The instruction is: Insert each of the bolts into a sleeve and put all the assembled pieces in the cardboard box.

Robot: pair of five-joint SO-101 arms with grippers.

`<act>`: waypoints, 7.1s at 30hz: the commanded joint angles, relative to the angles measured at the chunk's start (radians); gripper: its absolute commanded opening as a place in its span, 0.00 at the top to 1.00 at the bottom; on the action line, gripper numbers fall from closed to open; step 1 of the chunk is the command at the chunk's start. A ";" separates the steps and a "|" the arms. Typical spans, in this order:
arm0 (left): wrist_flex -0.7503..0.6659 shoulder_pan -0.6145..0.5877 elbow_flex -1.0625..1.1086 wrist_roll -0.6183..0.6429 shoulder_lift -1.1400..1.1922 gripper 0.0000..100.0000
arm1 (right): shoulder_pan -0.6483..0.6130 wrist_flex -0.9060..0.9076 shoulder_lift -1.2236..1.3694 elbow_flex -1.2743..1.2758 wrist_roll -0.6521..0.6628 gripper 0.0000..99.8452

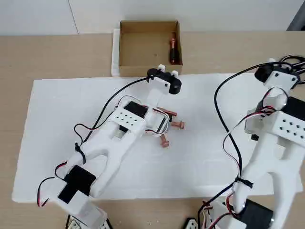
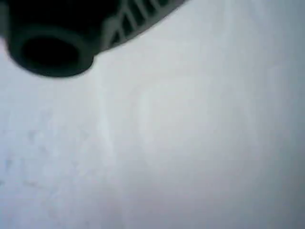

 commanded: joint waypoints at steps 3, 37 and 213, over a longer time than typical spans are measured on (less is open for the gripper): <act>-0.026 0.003 -0.001 0.071 -0.006 0.79 | 0.004 0.001 -0.050 -0.009 0.003 1.00; -0.021 0.058 -0.071 0.152 0.072 0.99 | 0.004 -0.001 -0.041 -0.009 0.003 1.00; 0.718 -0.316 -0.541 -0.408 -0.196 0.99 | -0.294 -0.068 -0.162 0.048 -0.078 1.00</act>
